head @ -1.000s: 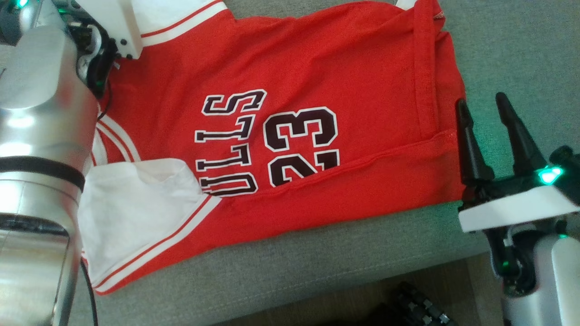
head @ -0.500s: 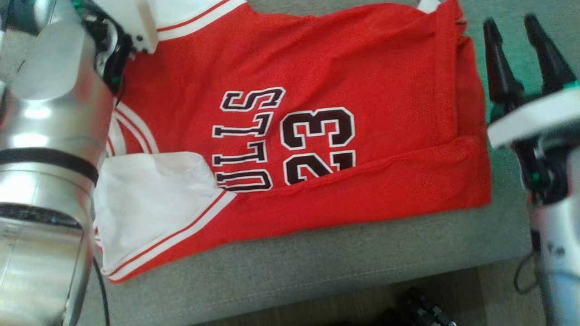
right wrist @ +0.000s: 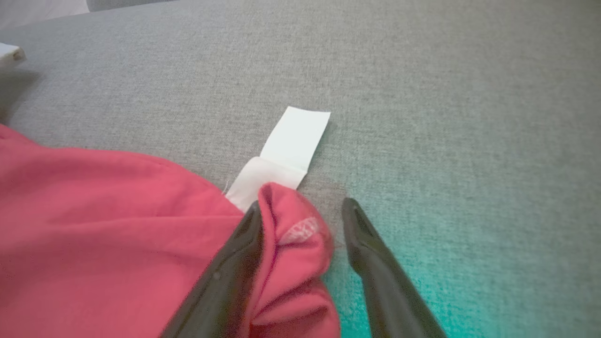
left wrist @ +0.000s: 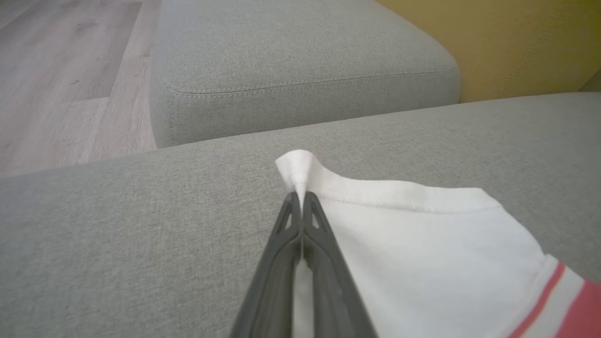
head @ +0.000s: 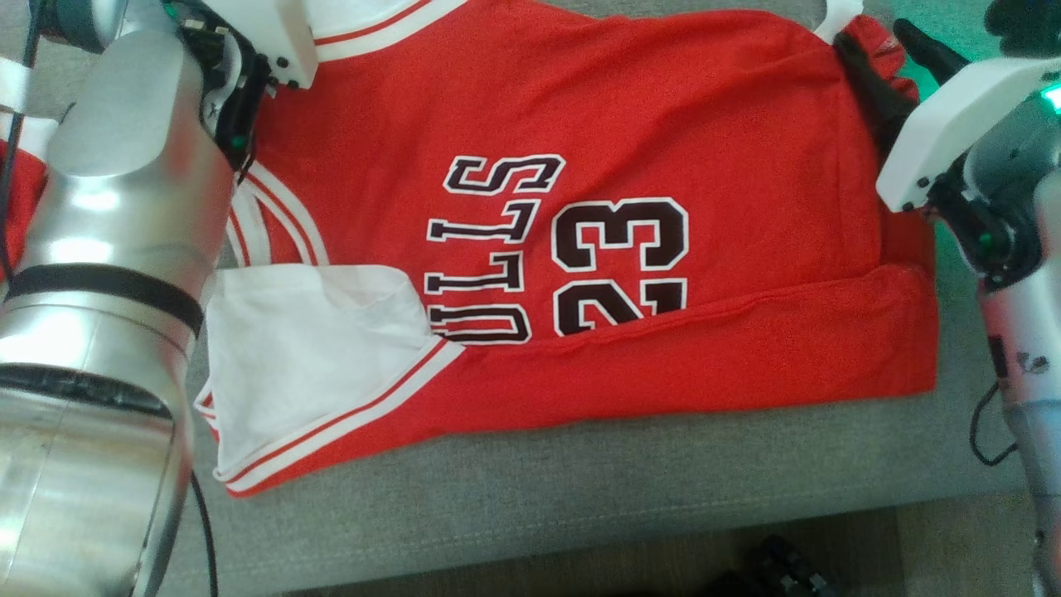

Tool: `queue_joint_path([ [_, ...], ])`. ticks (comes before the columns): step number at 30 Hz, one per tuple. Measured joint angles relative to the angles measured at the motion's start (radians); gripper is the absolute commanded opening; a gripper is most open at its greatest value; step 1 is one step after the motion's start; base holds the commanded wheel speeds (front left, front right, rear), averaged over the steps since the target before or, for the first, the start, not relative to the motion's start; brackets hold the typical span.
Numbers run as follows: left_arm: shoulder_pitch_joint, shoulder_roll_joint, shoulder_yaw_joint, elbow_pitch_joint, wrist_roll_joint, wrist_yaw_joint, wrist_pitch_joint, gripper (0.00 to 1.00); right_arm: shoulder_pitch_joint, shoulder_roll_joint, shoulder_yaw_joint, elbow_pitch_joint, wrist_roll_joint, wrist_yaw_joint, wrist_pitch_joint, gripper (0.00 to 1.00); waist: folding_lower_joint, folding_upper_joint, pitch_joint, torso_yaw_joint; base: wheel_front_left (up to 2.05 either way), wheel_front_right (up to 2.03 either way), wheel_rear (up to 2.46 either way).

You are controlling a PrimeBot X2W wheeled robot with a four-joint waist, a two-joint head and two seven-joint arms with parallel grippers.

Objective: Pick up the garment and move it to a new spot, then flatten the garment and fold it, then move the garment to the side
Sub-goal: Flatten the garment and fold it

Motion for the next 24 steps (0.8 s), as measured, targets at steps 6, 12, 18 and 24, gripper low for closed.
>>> queue_joint_path([
  [6, 0.0, -0.004, -0.002, -0.009, -0.018, -0.001, -0.014, 0.0, -0.002, -0.011, -0.039, -0.003, 0.011, 0.0, 0.014, 0.0, 0.0, 0.0, -0.005, 0.015, 0.0, 0.0, 0.0],
  [12, 0.005, 0.004, 0.012, -0.095, -0.032, -0.001, -0.023, 0.0, 0.016, -0.012, -0.112, -0.072, 0.026, 0.0, -0.09, 0.0, 0.0, 0.0, -0.023, 0.034, 0.0, 0.0, 0.0],
  [18, 0.085, 0.022, 0.05, -0.273, -0.032, 0.018, -0.023, 0.0, 0.041, -0.011, -0.134, -0.1, 0.029, 0.0, -0.156, 0.0, 0.0, 0.0, -0.042, 0.05, 0.0, 0.0, 0.0],
  [24, 0.27, 0.049, 0.107, -0.526, -0.01, 0.044, -0.028, 0.0, 0.099, -0.005, -0.133, -0.129, 0.08, 0.0, -0.237, 0.0, 0.0, 0.0, -0.065, 0.061, 0.0, 0.0, 0.0],
])
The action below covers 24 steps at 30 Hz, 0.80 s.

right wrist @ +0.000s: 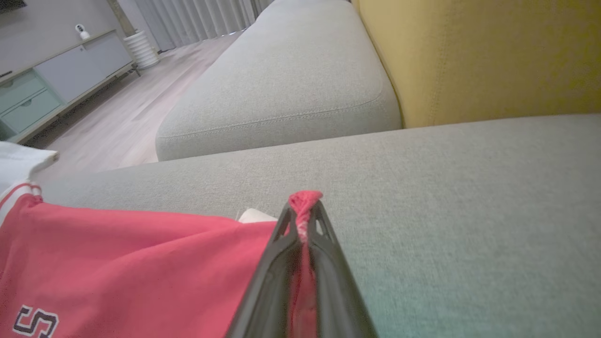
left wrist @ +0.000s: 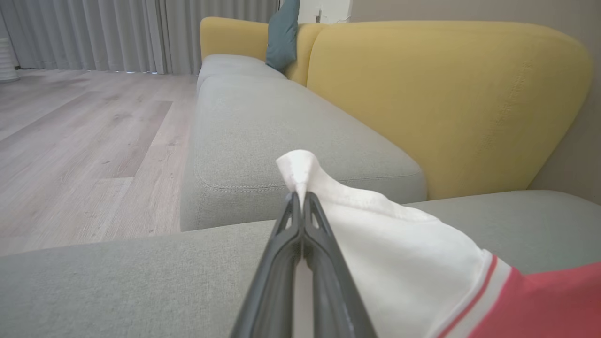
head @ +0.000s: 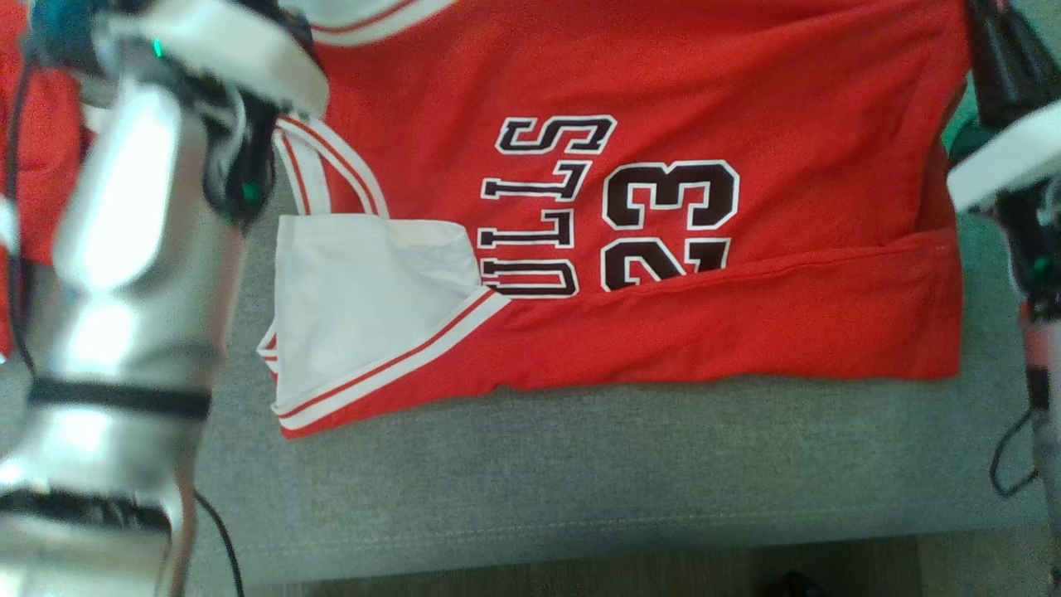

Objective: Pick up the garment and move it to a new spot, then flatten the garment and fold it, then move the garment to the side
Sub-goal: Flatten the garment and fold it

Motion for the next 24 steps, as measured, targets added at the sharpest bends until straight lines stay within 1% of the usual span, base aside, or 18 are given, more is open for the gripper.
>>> queue_joint_path([
  [6, 0.273, 0.004, 0.037, -0.272, 0.023, 0.028, -0.002, 0.0, 0.125, 0.0, 0.008, -0.026, 0.038, 0.0, -0.066, 0.0, 0.0, 0.0, -0.033, 0.012, 0.0, 0.0, 0.0],
  [10, 0.459, 0.005, 0.039, -0.39, 0.023, 0.048, -0.002, 0.0, 0.199, 0.002, 0.017, -0.027, 0.046, 0.0, -0.091, 0.0, 0.0, 0.0, -0.053, 0.015, 0.0, 0.0, 0.0],
  [15, 0.644, 0.008, 0.053, -0.476, -0.013, 0.081, 0.002, 0.0, 0.248, 0.015, 0.039, -0.016, 0.046, 0.0, -0.121, 0.0, 0.0, 0.0, -0.075, 0.01, 0.0, 0.0, 0.0],
  [18, 0.73, 0.009, 0.064, -0.517, -0.04, 0.102, 0.034, 0.0, 0.266, 0.014, 0.049, -0.016, 0.039, 0.0, -0.163, 0.0, 0.0, 0.0, -0.092, 0.008, 0.0, 0.0, 0.0],
  [21, 0.796, 0.01, 0.065, -0.549, -0.061, 0.114, 0.064, 0.0, 0.28, 0.013, 0.057, -0.017, 0.029, 0.0, -0.182, 0.0, 0.0, 0.0, -0.107, 0.007, 0.0, 0.0, 0.0],
  [24, 0.836, 0.01, 0.064, -0.557, -0.081, 0.117, 0.087, 0.0, 0.317, 0.013, 0.061, -0.024, 0.013, 0.0, -0.183, 0.0, -0.0001, 0.0, -0.12, 0.009, 0.0, 0.0, 0.0],
])
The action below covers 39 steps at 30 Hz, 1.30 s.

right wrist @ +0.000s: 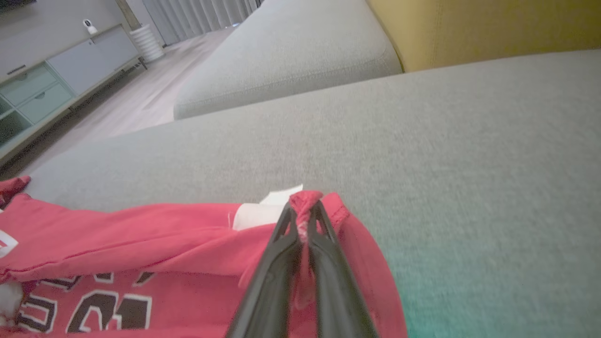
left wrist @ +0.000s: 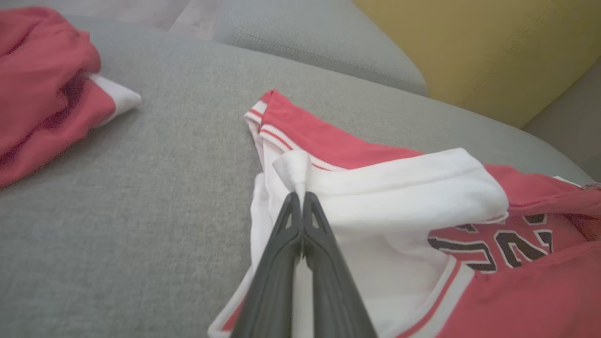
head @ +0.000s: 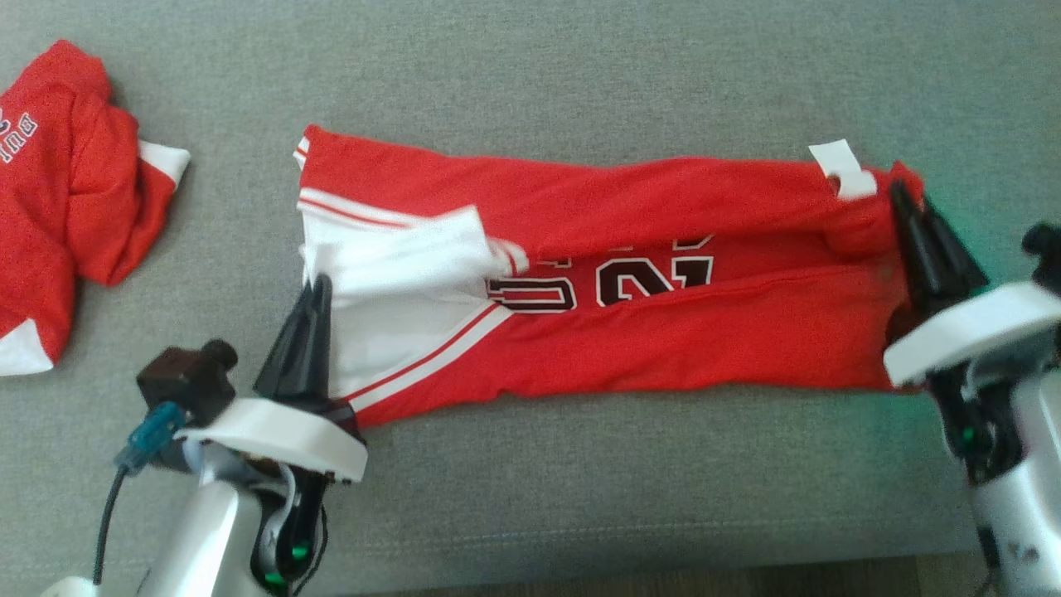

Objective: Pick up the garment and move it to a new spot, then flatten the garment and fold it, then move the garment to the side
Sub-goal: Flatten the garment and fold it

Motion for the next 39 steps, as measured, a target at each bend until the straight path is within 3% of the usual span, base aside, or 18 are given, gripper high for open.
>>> queue_joint_path([
  [1, 0.008, 0.0, 0.0, 0.003, -0.004, 0.005, 0.005, 0.0, 0.017, 0.0, 0.0, -0.001, -0.008, 0.0, 0.0, 0.25, 0.0, 0.0, -0.003, 0.001, 0.0, 0.0, 0.0],
  [2, 0.014, 0.0, 0.001, 0.01, -0.012, 0.004, 0.008, 0.02, 0.034, 0.003, -0.001, -0.002, -0.014, 0.0, 0.001, 0.68, 0.0, 0.0, -0.006, 0.002, 0.0, 0.0, 0.0],
  [3, 0.014, 0.0, 0.001, 0.01, -0.012, 0.004, 0.008, 0.49, 0.034, 0.003, -0.001, -0.002, -0.014, 0.0, 0.001, 1.0, 0.0, 0.0, -0.006, 0.002, 0.0, 0.0, 0.0],
  [4, 0.017, -0.001, 0.0, 0.016, -0.025, 0.003, 0.009, 1.0, 0.053, 0.006, -0.002, -0.007, -0.019, 0.0, 0.002, 1.0, 0.0, 0.0, -0.01, 0.003, 0.0, 0.0, 0.0],
  [10, 0.03, -0.002, 0.001, 0.064, -0.037, 0.005, 0.015, 1.0, 0.162, 0.047, -0.034, -0.068, -0.077, 0.0, 0.002, 1.0, 0.0, 0.0, -0.028, 0.001, 0.0, 0.0, 0.0],
  [14, 0.054, 0.004, -0.001, 0.065, 0.0, 0.034, -0.017, 1.0, 0.222, 0.084, -0.073, -0.132, -0.13, 0.0, -0.022, 1.0, 0.0, 0.0, -0.048, 0.002, 0.0, 0.0, 0.0],
  [19, 0.069, 0.02, 0.004, -0.002, 0.078, 0.092, -0.065, 1.0, 0.278, 0.133, -0.133, -0.252, -0.216, 0.0, -0.065, 1.0, 0.0, 0.0, -0.076, 0.003, 0.0, 0.0, 0.0],
  [25, 0.069, 0.027, 0.01, -0.103, 0.139, 0.119, -0.081, 1.0, 0.284, 0.176, -0.156, -0.37, -0.294, 0.0, -0.063, 1.0, 0.0, 0.0, -0.112, -0.003, 0.0, 0.0, 0.0],
  [39, 0.108, 0.048, 0.005, -0.141, 0.183, 0.137, -0.082, 1.0, 0.356, 0.205, -0.134, -0.417, -0.33, 0.0, -0.002, 1.0, 0.0, 0.0, -0.171, -0.016, 0.0, 0.0, 0.0],
])
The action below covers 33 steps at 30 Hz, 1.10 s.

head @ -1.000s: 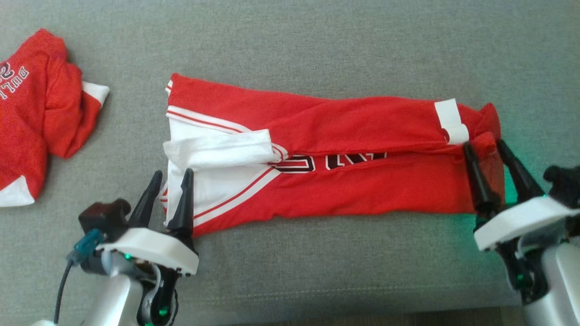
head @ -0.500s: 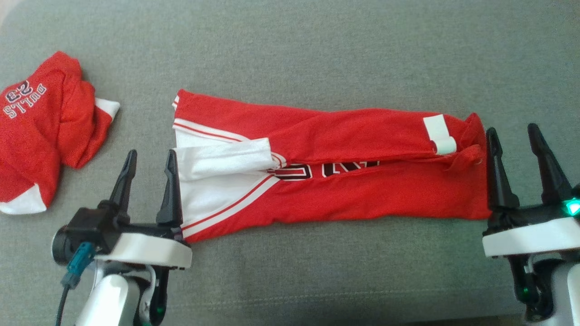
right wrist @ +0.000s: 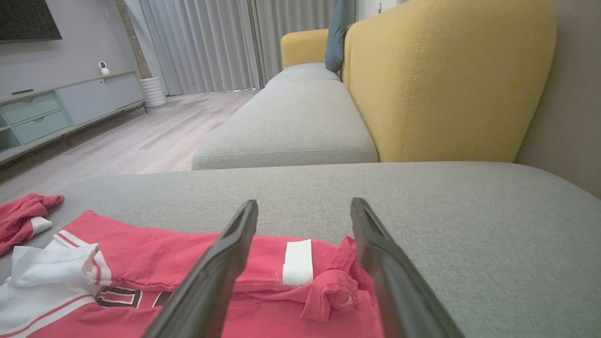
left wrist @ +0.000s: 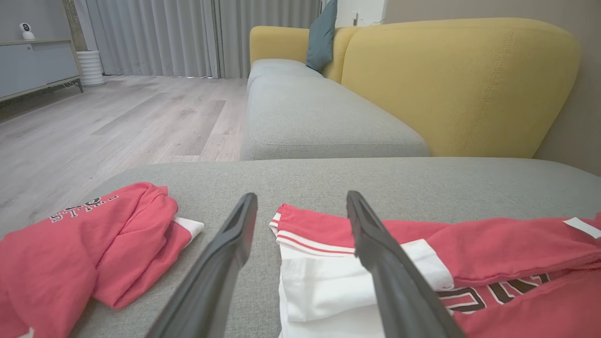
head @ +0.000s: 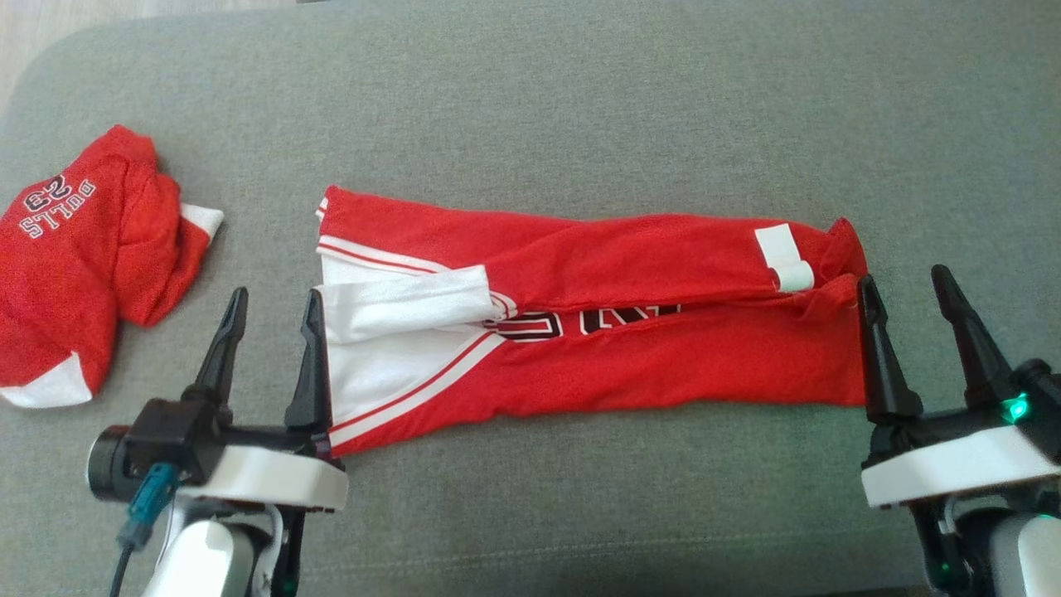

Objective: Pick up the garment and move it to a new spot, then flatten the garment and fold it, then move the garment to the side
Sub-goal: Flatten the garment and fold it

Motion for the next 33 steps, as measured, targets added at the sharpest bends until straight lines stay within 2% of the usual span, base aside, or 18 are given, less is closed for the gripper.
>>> queue_joint_path([
  [15, -0.004, 0.0, -0.008, -0.001, 0.0, 0.009, 0.0, 1.0, -0.001, 0.0, -0.006, 0.03, 0.007, 0.0, 0.027, 1.0, 0.0, 0.0, 0.013, 0.007, 0.0, 0.0, 0.0],
  [20, -0.02, 0.0, -0.023, -0.006, 0.0, 0.008, 0.0, 1.0, -0.032, -0.036, -0.038, 0.142, 0.028, 0.0, 0.035, 1.0, 0.0, 0.0, 0.05, 0.012, 0.0, 0.0, 0.0],
  [26, -0.078, -0.006, -0.037, -0.007, 0.001, -0.003, 0.0, 1.0, -0.174, -0.092, -0.046, 0.269, 0.051, 0.0, 0.036, 1.0, 0.0001, -0.0001, 0.109, 0.028, 0.0, 0.0, 0.0],
  [33, -0.112, -0.02, -0.038, 0.012, 0.001, -0.019, 0.0, 1.0, -0.218, -0.101, -0.033, 0.402, 0.068, 0.0, 0.153, 1.0, 0.0002, -0.0001, 0.157, 0.054, 0.0, 0.0, 0.0],
])
